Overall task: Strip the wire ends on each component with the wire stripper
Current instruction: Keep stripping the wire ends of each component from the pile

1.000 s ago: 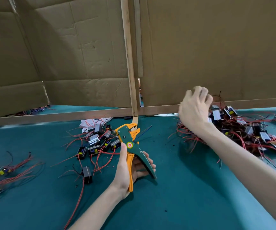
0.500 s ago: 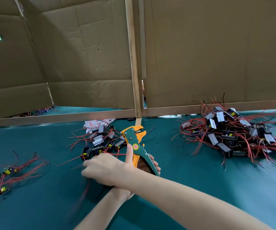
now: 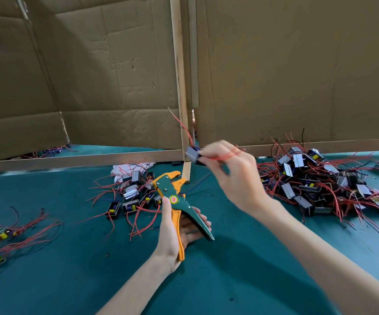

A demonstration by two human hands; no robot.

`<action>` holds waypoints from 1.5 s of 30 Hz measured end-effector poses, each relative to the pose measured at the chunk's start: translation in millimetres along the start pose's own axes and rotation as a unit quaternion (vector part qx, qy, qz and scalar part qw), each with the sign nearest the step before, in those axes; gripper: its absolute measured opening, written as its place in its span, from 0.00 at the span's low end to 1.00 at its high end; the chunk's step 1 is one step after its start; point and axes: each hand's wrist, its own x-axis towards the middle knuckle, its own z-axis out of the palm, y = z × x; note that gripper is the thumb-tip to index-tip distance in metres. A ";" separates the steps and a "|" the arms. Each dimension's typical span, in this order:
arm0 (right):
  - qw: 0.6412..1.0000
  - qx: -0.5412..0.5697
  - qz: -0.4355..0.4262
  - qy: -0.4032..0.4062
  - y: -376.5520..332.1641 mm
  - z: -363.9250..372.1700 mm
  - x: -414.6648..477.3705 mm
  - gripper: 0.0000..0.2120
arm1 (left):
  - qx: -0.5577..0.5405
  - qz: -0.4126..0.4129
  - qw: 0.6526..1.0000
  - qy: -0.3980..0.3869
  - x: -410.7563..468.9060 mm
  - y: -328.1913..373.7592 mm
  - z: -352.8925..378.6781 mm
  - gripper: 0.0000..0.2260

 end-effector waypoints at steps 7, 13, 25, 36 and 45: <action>0.931 -0.058 0.175 -0.314 80.4 -37.8 -73.8 0.03 | 0.016 0.018 0.999 0.021 0.8 0.5 -3.9 0.37; 0.871 -0.034 0.253 -0.420 87.0 -65.8 -60.2 0.25 | 0.038 0.023 0.999 0.014 0.4 0.0 -3.7 0.37; 0.874 -0.009 0.359 -0.328 60.7 -0.8 -63.6 0.12 | 0.064 0.030 0.997 0.004 -2.5 -0.1 0.5 0.37; 0.845 0.180 0.449 -0.228 59.4 -24.8 -78.6 0.06 | 0.051 0.019 0.998 -0.032 -4.1 1.8 0.1 0.37; 0.807 0.321 0.481 -0.122 54.2 -35.5 -76.3 0.10 | 0.029 -0.058 0.990 -0.122 -7.5 4.5 -2.0 0.38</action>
